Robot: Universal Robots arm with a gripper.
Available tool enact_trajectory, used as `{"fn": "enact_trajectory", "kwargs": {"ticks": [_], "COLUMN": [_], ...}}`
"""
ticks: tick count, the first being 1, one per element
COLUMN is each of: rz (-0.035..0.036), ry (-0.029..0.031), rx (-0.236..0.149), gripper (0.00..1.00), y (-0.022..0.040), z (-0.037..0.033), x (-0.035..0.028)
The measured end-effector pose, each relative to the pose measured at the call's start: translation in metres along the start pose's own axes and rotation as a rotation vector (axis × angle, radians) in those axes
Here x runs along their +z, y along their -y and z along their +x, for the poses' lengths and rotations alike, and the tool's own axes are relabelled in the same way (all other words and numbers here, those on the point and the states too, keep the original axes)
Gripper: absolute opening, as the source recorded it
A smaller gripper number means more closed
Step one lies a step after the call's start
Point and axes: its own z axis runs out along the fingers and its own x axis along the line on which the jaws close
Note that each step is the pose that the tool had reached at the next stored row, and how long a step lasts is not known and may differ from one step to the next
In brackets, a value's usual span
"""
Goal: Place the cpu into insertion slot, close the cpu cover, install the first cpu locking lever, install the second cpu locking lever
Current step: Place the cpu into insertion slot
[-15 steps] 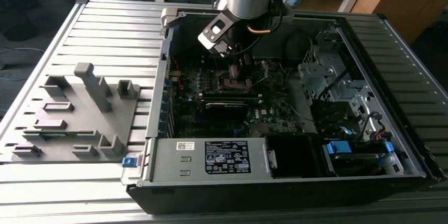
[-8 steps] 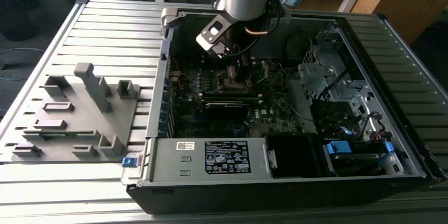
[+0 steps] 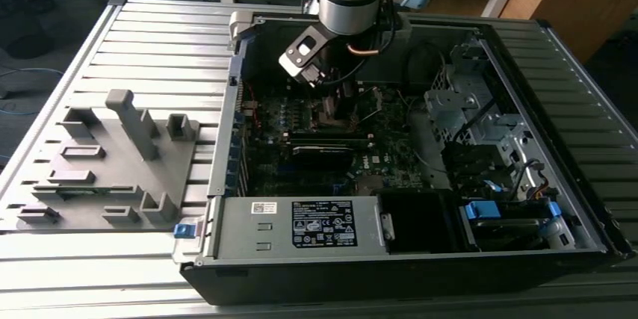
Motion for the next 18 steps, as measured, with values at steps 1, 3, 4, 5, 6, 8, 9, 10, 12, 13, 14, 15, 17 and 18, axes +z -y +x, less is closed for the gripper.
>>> {"fn": "enact_trajectory", "kwargs": {"ticks": [1, 3, 4, 5, 6, 8, 9, 10, 12, 13, 14, 15, 17, 18], "rz": [0.0, 0.0001, 0.0001, 0.0, -0.0002, -0.0001, -0.0001, 0.0, 0.0001, 0.0001, 0.0, 0.0, 0.0, 0.0], "ry": [0.0001, 0.0002, 0.0001, 0.0, -0.0003, -0.0002, -0.0001, 0.0, 0.0002, 0.0002, 0.0, 0.0, 0.0, 0.0], "rx": [0.0, 0.0, 0.0, 0.0, 0.0, 0.0, 0.0, 0.0, 0.0, 0.0, 0.0, 0.0, 0.0, 0.0], "gripper": [0.54, 0.54, 0.54, 0.54, 0.54, 0.54, 0.54, 0.54, 0.54, 0.54, 0.54, 0.54, 0.54, 0.54], "y": [0.0, 0.0, 0.0, 0.0, 0.0, 0.0001, 0.0002, 0.0002, 0.0002, 0.0002, 0.0003, 0.0003, 0.0003, 0.0003], "z": [0.0, 0.0, 0.0, 0.0, 0.0, 0.0, -0.0001, -0.0001, -0.0001, -0.0001, -0.0001, -0.0001, -0.0001, -0.0001], "x": [0.0, 0.0, 0.0, 0.0001, 0.0005, 0.0021, 0.0027, 0.0029, 0.0029, 0.0029, 0.0036, 0.0045, 0.0045, 0.0045]}}
